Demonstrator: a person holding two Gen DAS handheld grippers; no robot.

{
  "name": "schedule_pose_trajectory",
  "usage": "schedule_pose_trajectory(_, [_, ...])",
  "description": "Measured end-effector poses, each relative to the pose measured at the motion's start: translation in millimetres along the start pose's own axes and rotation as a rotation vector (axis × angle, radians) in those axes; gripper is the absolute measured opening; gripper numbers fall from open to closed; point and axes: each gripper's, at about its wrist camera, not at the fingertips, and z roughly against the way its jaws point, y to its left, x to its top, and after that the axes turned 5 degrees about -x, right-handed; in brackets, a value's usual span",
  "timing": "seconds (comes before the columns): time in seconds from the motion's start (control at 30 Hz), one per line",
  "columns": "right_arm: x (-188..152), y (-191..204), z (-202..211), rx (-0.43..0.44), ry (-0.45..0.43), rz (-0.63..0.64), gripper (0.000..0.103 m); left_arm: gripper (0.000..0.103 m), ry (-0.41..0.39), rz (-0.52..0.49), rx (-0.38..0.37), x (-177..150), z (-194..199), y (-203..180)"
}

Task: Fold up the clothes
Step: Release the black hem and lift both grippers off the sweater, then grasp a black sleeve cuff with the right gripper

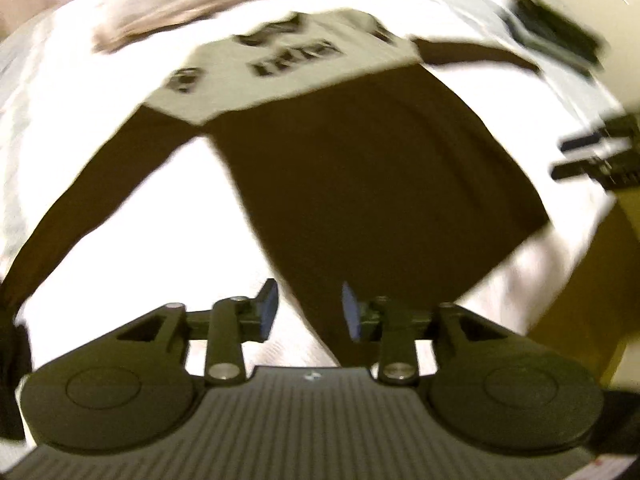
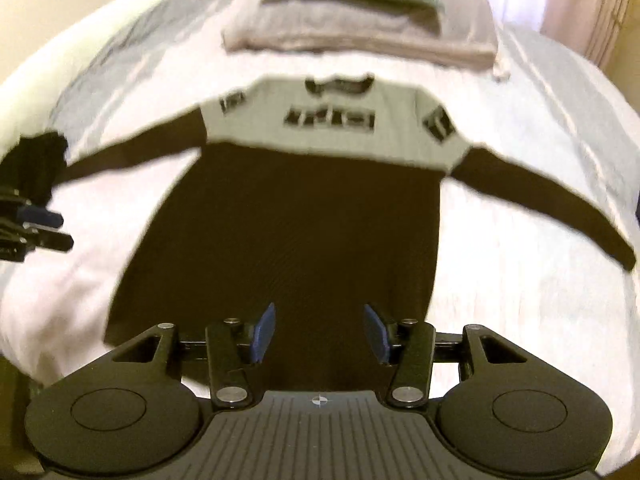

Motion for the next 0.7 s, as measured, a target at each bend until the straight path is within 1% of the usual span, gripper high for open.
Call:
schedule_pose_trajectory(0.03, [9, 1, 3, 0.006, -0.016, 0.008, 0.048, 0.036, -0.008, 0.04, 0.006, 6, 5, 6])
schedule_pose_trajectory(0.07, [16, 4, 5, 0.013, -0.027, 0.019, 0.048, 0.041, -0.021, 0.078, 0.011, 11, 11, 13])
schedule_pose_trajectory(0.1, [23, 8, 8, 0.022, -0.039, 0.034, 0.049, 0.05, -0.037, 0.109, 0.02, 15, 17, 19])
schedule_pose_trajectory(0.17, [32, 22, 11, 0.036, -0.064, 0.083, 0.051, 0.061, -0.062, 0.141, 0.041, 21, 27, 30])
schedule_pose_trajectory(0.23, [40, 39, 7, 0.054, -0.094, 0.148, 0.052, 0.065, -0.086, 0.167, 0.08, 21, 38, 42])
schedule_pose_trajectory(0.27, [41, 50, 4, 0.07, -0.104, 0.182, 0.052, 0.07, -0.097, 0.183, 0.1, 20, 43, 49])
schedule_pose_trajectory(0.3, [42, 62, 1, 0.093, -0.114, 0.223, 0.052, 0.073, -0.105, 0.197, 0.118, 17, 47, 56])
schedule_pose_trajectory(0.37, [43, 91, -9, 0.141, -0.136, 0.331, 0.052, 0.074, -0.108, 0.231, 0.168, 10, 55, 73])
schedule_pose_trajectory(0.4, [45, 109, -13, 0.161, -0.135, 0.4, 0.052, 0.076, -0.105, 0.247, 0.193, 4, 58, 83])
schedule_pose_trajectory(0.43, [46, 124, -17, 0.173, -0.137, 0.441, 0.052, 0.076, -0.1, 0.258, 0.219, -2, 62, 94])
schedule_pose_trajectory(0.5, [47, 154, -20, 0.219, -0.156, 0.484, 0.052, 0.077, -0.094, 0.271, 0.256, -16, 72, 116])
schedule_pose_trajectory(0.57, [51, 190, -24, 0.27, -0.161, 0.538, 0.052, 0.078, -0.08, 0.262, 0.302, -30, 81, 140])
schedule_pose_trajectory(0.7, [62, 270, -41, 0.323, -0.196, 0.643, 0.052, 0.079, -0.078, 0.258, 0.345, -49, 101, 198])
